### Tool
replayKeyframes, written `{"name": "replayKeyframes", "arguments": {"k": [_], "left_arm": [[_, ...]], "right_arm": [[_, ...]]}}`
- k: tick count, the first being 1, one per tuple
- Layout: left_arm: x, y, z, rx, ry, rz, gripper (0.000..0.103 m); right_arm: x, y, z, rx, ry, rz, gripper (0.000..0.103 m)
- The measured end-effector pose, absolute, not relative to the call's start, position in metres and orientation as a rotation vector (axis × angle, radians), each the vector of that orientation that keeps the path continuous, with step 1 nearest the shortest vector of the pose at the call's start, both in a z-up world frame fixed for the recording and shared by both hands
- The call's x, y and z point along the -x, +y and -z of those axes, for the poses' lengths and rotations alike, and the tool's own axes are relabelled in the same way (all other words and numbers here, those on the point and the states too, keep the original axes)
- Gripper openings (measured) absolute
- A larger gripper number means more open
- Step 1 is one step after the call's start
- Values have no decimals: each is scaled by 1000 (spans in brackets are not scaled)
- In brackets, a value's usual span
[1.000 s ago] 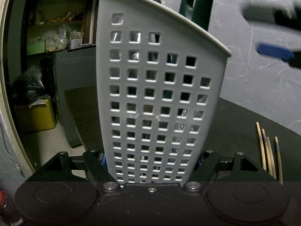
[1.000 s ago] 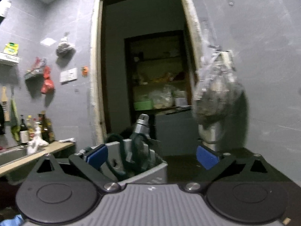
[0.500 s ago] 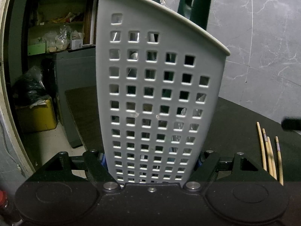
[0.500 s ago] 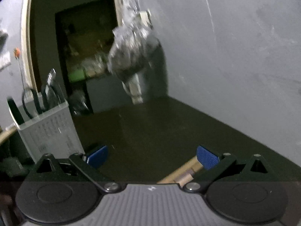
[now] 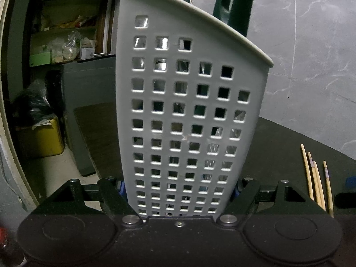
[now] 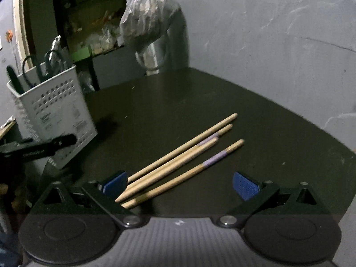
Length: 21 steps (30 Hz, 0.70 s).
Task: Organize utensils
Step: 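Move the right tool down to the wooden chopsticks on the table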
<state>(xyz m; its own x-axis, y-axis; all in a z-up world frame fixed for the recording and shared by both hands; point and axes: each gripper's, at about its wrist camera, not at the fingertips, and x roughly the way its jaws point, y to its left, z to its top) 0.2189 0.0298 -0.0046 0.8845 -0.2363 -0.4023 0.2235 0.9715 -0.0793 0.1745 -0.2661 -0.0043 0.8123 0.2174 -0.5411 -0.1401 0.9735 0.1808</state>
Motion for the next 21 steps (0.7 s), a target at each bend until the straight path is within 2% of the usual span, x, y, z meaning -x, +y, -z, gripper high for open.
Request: {"name": "replayKeyframes", "arguments": {"k": [12, 16, 21], "left_arm": [[-219, 40, 10, 58, 405, 251, 78], [-218, 41, 13, 61, 399, 253, 78], [-218, 43, 14, 64, 399, 258, 78]], "right_arm": [[-169, -228, 7, -33, 600, -197, 103], [-169, -238, 9, -91, 586, -167, 102], [-174, -254, 11, -151, 583, -112, 95]]}}
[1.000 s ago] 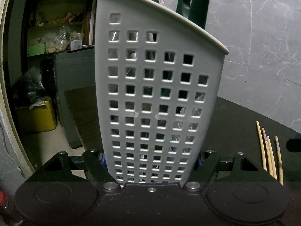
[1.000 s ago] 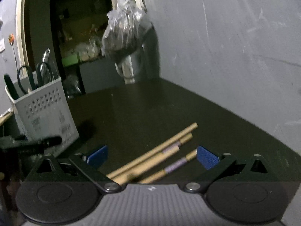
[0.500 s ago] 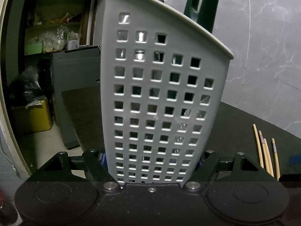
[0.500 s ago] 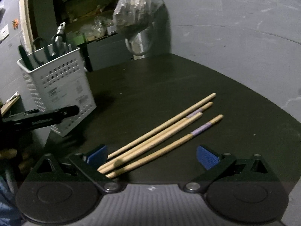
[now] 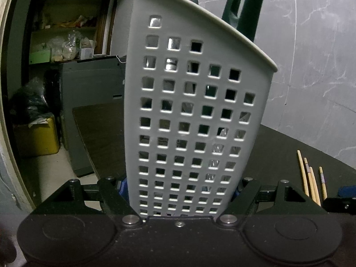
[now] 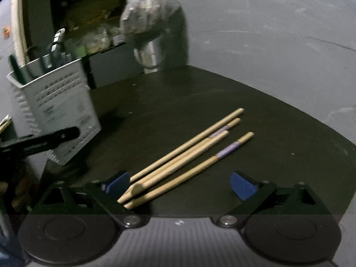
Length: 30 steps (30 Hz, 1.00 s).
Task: Organize utensils
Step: 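Move the right tool down to the wooden chopsticks on the table, then close the right tool on two purple-banded chopsticks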
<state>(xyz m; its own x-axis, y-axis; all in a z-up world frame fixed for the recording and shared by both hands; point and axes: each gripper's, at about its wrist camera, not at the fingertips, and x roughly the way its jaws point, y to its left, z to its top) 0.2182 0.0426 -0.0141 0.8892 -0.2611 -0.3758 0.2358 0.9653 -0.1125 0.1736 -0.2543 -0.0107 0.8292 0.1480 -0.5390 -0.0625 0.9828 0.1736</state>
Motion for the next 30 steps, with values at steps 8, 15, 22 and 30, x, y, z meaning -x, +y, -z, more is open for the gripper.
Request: {"name": "replayKeyframes", "arguments": {"k": [8, 15, 22, 30], "left_arm": [[-220, 45, 14, 70, 400, 262, 78], [-220, 45, 14, 72, 400, 263, 78], [-221, 47, 14, 72, 398, 272, 78], [-221, 49, 15, 74, 395, 275, 78]], "right_arm": [[-171, -255, 11, -95, 564, -92, 51], [-162, -252, 9, -110, 576, -107, 35], [-162, -241, 7, -111, 589, -152, 34], [-163, -234, 6, -135, 587, -155, 59]]}}
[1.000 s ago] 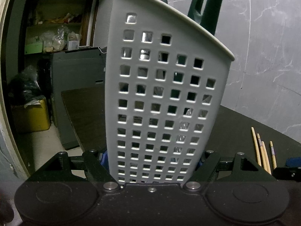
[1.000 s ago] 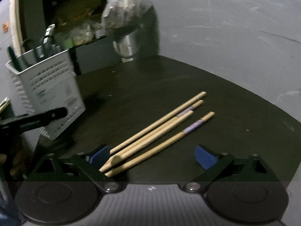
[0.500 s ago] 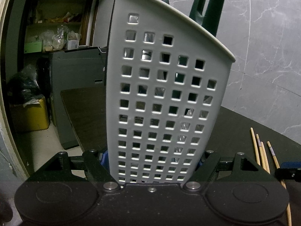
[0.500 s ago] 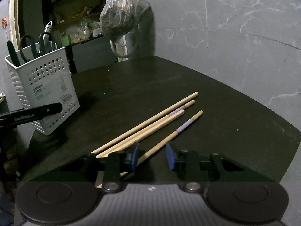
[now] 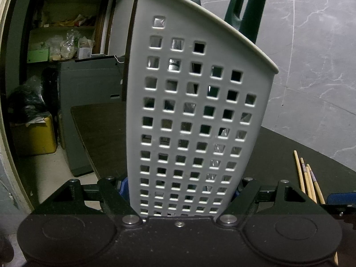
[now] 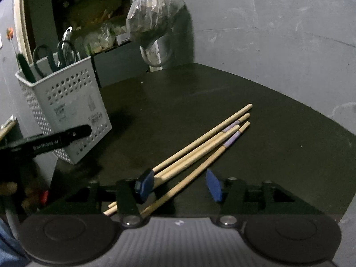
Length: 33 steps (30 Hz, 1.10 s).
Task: Organize utensils
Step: 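Close the right tool on two purple-banded chopsticks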
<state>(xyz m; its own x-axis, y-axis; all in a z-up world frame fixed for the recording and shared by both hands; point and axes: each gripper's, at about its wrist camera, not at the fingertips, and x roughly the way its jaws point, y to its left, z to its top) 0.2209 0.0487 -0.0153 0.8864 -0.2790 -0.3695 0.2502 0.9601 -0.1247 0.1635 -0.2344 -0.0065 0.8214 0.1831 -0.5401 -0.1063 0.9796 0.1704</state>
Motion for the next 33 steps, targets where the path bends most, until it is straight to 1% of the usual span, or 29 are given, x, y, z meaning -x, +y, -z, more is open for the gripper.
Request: {"name": "replayKeyframes", "arguments": {"k": [9, 12, 14, 16, 17, 23, 29, 33], "left_arm": [[-220, 49, 16, 74, 394, 275, 78], [-220, 49, 16, 74, 393, 275, 78], [-220, 49, 16, 74, 393, 275, 78], [-221, 48, 16, 74, 393, 275, 78], [-220, 49, 16, 74, 393, 275, 78], [-220, 49, 16, 74, 394, 275, 78], [-220, 49, 16, 74, 393, 275, 78], [-220, 48, 16, 74, 393, 275, 78]], "right_arm": [[-165, -228, 7, -104, 581, -153, 60], [-166, -227, 8, -80, 583, -154, 59], [-166, -223, 10, -12, 577, -107, 55], [-166, -228, 10, -27, 573, -100, 54], [-166, -230, 10, -27, 572, -93, 48], [-171, -239, 11, -37, 567, -69, 27], [-175, -248, 13, -58, 562, -61, 19], [-183, -251, 12, -64, 562, -67, 16]]}}
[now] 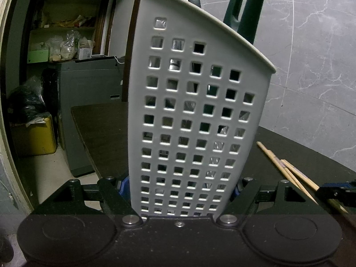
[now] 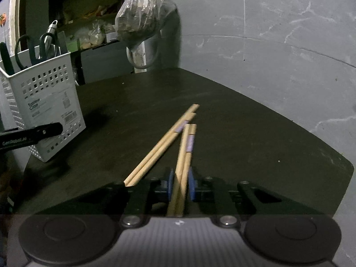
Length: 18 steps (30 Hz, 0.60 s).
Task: Organize utensils
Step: 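Close the right tool on two purple-banded chopsticks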
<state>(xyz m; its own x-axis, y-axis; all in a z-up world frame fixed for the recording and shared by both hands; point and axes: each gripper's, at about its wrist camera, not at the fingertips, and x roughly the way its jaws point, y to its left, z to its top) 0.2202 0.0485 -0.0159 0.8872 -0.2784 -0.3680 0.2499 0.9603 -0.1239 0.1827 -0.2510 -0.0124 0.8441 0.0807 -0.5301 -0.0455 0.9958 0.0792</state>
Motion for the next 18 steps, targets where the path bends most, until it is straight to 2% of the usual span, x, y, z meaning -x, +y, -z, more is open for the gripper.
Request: {"name": "replayKeyframes", "arguments": {"k": [18], "left_arm": [[-218, 43, 14, 63, 391, 265, 78]], "right_arm": [[-256, -242, 4, -13, 615, -228, 15]]}}
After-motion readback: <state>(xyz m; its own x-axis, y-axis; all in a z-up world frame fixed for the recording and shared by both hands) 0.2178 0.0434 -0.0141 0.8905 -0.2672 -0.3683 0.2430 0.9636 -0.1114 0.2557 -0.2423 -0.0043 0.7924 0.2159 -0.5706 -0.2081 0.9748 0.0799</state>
